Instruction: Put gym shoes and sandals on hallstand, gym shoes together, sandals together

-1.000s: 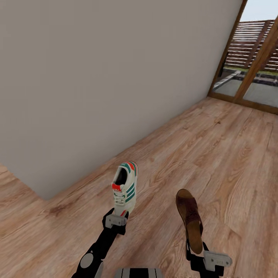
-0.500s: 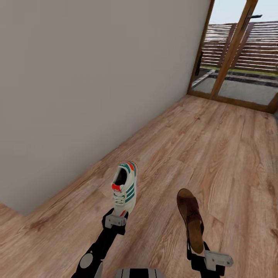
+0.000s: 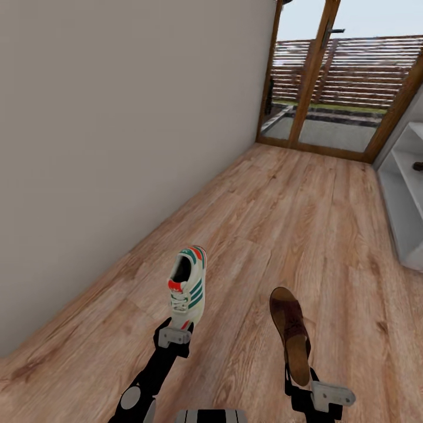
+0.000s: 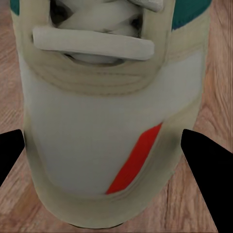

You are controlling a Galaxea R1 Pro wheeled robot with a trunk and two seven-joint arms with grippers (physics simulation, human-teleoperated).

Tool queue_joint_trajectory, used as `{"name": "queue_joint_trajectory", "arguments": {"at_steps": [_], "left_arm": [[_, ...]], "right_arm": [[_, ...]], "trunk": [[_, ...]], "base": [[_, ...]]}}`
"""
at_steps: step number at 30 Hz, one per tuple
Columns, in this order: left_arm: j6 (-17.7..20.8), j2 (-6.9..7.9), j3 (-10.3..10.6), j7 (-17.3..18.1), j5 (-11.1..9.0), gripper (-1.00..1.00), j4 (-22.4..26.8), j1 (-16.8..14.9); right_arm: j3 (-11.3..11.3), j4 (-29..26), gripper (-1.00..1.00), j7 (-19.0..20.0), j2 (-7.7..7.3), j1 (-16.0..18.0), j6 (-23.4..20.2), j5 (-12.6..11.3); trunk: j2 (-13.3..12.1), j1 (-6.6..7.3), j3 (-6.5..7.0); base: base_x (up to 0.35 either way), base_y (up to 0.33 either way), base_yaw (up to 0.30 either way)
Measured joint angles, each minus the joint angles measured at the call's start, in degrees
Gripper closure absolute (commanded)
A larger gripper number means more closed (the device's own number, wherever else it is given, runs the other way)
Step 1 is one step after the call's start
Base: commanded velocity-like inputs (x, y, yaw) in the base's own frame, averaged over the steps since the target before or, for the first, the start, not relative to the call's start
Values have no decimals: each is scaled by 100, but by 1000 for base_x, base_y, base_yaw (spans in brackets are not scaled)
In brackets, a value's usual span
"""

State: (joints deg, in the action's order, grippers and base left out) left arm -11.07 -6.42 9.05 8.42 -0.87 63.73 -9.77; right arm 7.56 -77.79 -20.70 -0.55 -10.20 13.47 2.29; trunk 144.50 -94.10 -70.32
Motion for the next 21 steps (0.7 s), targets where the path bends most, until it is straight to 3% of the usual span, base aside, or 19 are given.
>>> {"name": "queue_joint_trajectory", "arguments": {"at_steps": [11, 21], "left_arm": [[0, -5, 4, -35, -7, 100, -2, 1], [8, -24, 8, -42, -35, 100, -1, 1]], "right_arm": [[0, 1, 100, 0, -2, 0, 0, -7], [12, 8, 100, 1, -2, 0, 0, -1]], "trunk": [[0, 0, 34], [0, 0, 42]], "base": [[0, 0, -275], [59, 0, -69]]}}
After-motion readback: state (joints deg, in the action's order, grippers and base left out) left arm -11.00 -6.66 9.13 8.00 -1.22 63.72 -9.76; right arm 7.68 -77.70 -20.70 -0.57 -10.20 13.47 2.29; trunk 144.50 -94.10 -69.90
